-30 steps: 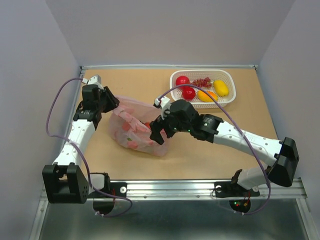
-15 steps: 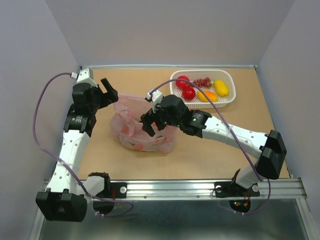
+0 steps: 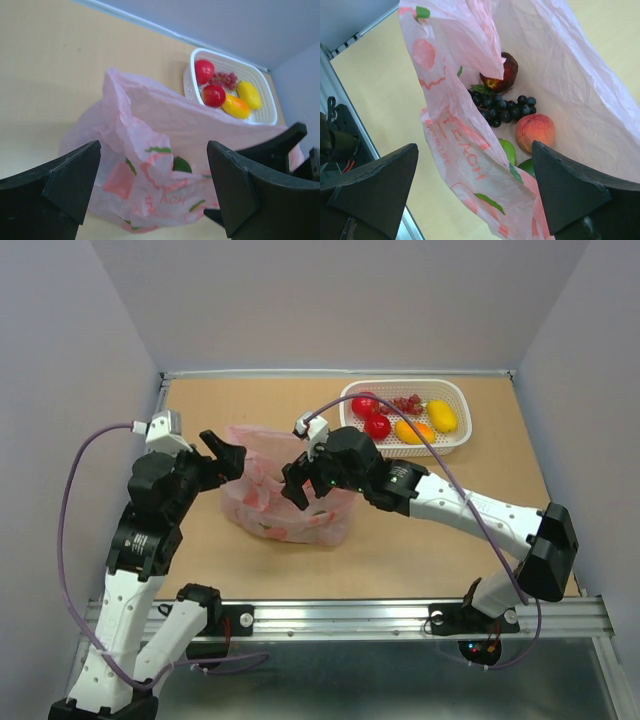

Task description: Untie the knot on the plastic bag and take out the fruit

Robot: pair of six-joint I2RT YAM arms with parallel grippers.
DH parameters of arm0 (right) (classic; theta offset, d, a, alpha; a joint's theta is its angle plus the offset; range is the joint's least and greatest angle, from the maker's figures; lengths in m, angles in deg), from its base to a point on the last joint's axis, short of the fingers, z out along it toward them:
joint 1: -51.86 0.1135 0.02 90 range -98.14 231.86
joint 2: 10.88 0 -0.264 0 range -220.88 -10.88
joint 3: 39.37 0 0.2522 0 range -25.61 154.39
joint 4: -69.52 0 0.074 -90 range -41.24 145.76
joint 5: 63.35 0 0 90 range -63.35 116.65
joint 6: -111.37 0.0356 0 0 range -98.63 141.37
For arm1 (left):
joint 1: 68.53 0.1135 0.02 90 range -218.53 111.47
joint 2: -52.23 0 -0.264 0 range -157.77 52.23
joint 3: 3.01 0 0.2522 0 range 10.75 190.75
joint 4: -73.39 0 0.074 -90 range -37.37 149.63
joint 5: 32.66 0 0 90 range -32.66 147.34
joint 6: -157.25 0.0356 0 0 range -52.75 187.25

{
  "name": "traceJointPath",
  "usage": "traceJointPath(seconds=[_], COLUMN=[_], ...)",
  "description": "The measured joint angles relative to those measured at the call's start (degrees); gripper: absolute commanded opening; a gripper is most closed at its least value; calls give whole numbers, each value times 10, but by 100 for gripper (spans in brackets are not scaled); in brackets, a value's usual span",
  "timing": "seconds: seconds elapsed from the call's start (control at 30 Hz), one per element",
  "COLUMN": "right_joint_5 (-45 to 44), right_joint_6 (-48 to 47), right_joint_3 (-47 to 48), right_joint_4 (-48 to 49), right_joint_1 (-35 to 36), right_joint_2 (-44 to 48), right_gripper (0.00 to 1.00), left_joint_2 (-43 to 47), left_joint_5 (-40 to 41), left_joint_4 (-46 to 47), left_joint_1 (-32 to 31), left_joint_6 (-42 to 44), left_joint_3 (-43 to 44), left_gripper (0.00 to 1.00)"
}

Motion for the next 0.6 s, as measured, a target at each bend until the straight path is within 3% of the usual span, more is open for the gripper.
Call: traceJointPath(seconds=[0.13,0.43,0.53,0.6], right_joint_5=[-39,-143,-167,-183], right_joint_6=[-22,-82,-92,-102], right_joint_3=[10,11,11,11], right_joint_4=[4,8,7,8], right_joint_1=[0,0,0,0], right_joint_2=[7,16,18,19], right_gripper=[100,99,99,99], left_joint_2=[17,-56,-63,-64], left_joint_5=[5,76,104,120], left_joint_4=[-6,0,17,29], left_joint_1=[-52,-127,-134,-135], left_joint_6=[-35,-78,-90,-101], left_joint_3=[-52,-114,-142,-165], left_gripper=[99,99,90,79])
